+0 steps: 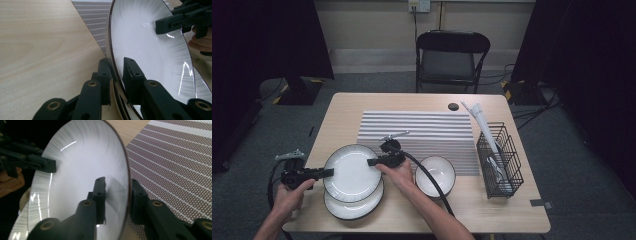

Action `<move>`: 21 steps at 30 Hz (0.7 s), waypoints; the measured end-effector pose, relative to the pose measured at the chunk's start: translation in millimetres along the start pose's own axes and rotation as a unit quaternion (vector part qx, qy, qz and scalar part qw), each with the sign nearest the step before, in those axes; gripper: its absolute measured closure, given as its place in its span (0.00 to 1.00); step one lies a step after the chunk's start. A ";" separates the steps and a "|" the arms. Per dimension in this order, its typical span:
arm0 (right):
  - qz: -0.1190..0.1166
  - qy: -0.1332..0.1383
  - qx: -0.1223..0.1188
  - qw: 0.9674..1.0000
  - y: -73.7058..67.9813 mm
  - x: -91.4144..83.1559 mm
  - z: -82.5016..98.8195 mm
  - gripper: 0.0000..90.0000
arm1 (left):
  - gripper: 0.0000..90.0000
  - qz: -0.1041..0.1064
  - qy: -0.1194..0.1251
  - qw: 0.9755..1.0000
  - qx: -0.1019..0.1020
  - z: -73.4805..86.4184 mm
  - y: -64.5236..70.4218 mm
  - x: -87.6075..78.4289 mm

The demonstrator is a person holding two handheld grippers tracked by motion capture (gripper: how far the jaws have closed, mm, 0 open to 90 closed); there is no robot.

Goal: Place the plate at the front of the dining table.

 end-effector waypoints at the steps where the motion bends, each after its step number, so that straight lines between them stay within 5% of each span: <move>1: -0.009 0.012 0.007 1.000 0.0 -2.3 -2.3 0.88 | 0.87 -0.002 0.005 1.000 0.005 -1.4 -0.7 -0.6; 2: -0.001 0.026 -0.016 1.000 -3.1 -6.2 -5.6 0.88 | 0.88 -0.004 0.007 1.000 0.009 -2.7 -1.2 -1.4; 4: 0.007 0.029 -0.025 0.999 -5.1 -7.6 -7.2 0.89 | 0.88 -0.005 0.012 1.000 0.007 -5.3 -2.4 -1.9; 14: 0.000 0.063 -0.027 0.998 -13.5 -18.7 -18.4 0.94 | 0.92 -0.007 0.040 0.999 0.016 -15.1 -3.9 -5.9; 21: 0.016 0.076 -0.040 0.996 -17.0 -22.9 -22.9 0.94 | 0.94 -0.017 0.052 0.998 0.023 -25.3 -5.6 -7.8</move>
Point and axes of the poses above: each handheld gripper's, and its own axes: x roughly forward along the jaws, z roughly out of its underside, y roughly to its right, the point moved 8 cm from there along x, roughly forward along the jaws, and after that the axes turned 11 degrees about x, right-handed, at the moved point
